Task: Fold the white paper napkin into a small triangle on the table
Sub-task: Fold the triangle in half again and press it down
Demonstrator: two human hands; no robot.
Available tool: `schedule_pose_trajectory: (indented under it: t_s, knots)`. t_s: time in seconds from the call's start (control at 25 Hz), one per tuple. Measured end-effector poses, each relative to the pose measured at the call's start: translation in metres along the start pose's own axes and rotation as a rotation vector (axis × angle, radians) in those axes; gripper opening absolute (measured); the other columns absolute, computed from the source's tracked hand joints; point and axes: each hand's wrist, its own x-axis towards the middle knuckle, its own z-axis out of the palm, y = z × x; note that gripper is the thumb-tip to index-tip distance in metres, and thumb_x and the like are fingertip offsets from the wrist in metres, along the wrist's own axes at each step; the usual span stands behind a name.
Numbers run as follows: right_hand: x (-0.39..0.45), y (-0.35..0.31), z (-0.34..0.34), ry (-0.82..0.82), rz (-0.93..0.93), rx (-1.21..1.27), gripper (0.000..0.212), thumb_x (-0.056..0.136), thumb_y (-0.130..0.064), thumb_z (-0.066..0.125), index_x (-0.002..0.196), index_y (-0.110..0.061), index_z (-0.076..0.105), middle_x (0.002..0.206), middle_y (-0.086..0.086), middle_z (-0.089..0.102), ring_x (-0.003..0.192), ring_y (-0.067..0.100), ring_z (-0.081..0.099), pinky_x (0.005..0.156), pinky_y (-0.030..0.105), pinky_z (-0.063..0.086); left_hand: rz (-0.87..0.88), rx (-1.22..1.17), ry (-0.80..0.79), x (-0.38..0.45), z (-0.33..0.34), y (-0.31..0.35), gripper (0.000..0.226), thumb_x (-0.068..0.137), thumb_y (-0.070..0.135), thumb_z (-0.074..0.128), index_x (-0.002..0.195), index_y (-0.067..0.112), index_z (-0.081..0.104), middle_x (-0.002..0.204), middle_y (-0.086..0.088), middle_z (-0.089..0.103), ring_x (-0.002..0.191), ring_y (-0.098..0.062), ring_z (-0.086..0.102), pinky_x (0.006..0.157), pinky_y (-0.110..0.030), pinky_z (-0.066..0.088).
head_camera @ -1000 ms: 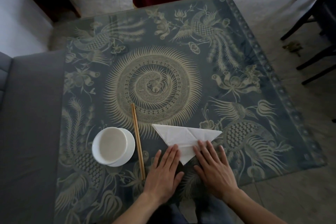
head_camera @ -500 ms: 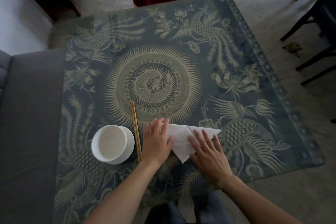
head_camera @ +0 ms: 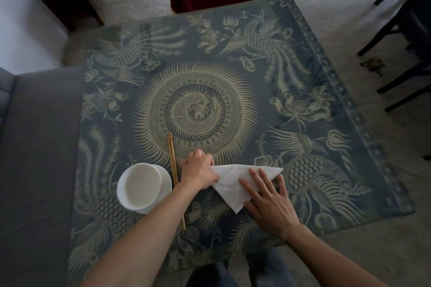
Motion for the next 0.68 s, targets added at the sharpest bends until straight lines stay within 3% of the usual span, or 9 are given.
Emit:
schedule_pose_trajectory:
  t_s: [0.12, 0.24, 0.36, 0.48, 0.56, 0.68]
  knots:
    - [-0.002, -0.006, -0.001, 0.013, 0.034, -0.002, 0.065, 0.096, -0.056, 0.03, 0.154, -0.034, 0.01, 0.162, 0.005, 0.006, 0.148, 0.031, 0.005, 0.111, 0.069, 0.006, 0.012, -0.228, 0.029, -0.003, 0.0, -0.004, 0.019, 0.07, 0.029, 0.069, 0.08, 0.029, 0.053, 0.079, 0.011, 0.057, 0.075, -0.014, 0.056, 0.058, -0.029, 0.039]
    - [-0.002, -0.012, -0.002, 0.013, 0.068, 0.002, 0.065, 0.095, -0.057, 0.031, 0.153, -0.032, 0.016, 0.162, 0.006, 0.011, 0.147, 0.034, 0.011, 0.11, 0.07, 0.008, -0.045, -0.471, 0.068, -0.007, -0.002, -0.009, 0.021, 0.073, 0.021, 0.073, 0.085, 0.03, 0.059, 0.083, 0.011, 0.063, 0.075, -0.01, 0.059, 0.06, -0.025, 0.044]
    - [-0.001, -0.021, -0.004, 0.002, 0.101, -0.014, 0.067, 0.095, -0.06, 0.03, 0.154, -0.032, 0.015, 0.162, 0.007, 0.012, 0.146, 0.036, 0.014, 0.109, 0.072, 0.004, -0.056, -0.631, 0.141, -0.006, -0.003, -0.01, 0.023, 0.075, 0.014, 0.075, 0.086, 0.029, 0.063, 0.084, 0.012, 0.064, 0.078, -0.01, 0.061, 0.057, -0.011, 0.039]
    - [0.001, -0.032, -0.008, -0.012, 0.113, -0.05, 0.067, 0.094, -0.063, 0.028, 0.152, -0.029, 0.023, 0.16, 0.008, 0.021, 0.14, 0.039, 0.029, 0.108, 0.074, 0.003, -0.017, -0.703, 0.218, -0.005, -0.009, -0.006, 0.03, 0.074, 0.01, 0.077, 0.097, 0.026, 0.065, 0.086, 0.012, 0.063, 0.073, -0.008, 0.058, 0.058, -0.01, 0.039]
    - [0.003, -0.041, -0.013, -0.006, 0.107, -0.048, 0.066, 0.094, -0.062, 0.029, 0.15, -0.028, 0.03, 0.157, 0.008, 0.03, 0.134, 0.038, 0.04, 0.107, 0.074, 0.008, 0.006, -0.704, 0.285, -0.004, -0.012, 0.0, 0.035, 0.075, 0.008, 0.076, 0.105, 0.024, 0.065, 0.077, 0.012, 0.057, 0.061, -0.005, 0.05, 0.054, -0.01, 0.039]
    - [0.005, -0.047, -0.017, 0.013, 0.062, -0.004, 0.064, 0.094, -0.058, 0.03, 0.147, -0.023, 0.038, 0.153, 0.008, 0.038, 0.126, 0.036, 0.047, 0.107, 0.064, 0.029, 0.048, -0.678, 0.349, -0.006, -0.015, 0.009, 0.041, 0.078, 0.008, 0.074, 0.115, 0.023, 0.063, 0.071, 0.008, 0.051, 0.057, -0.004, 0.048, 0.055, -0.013, 0.04]
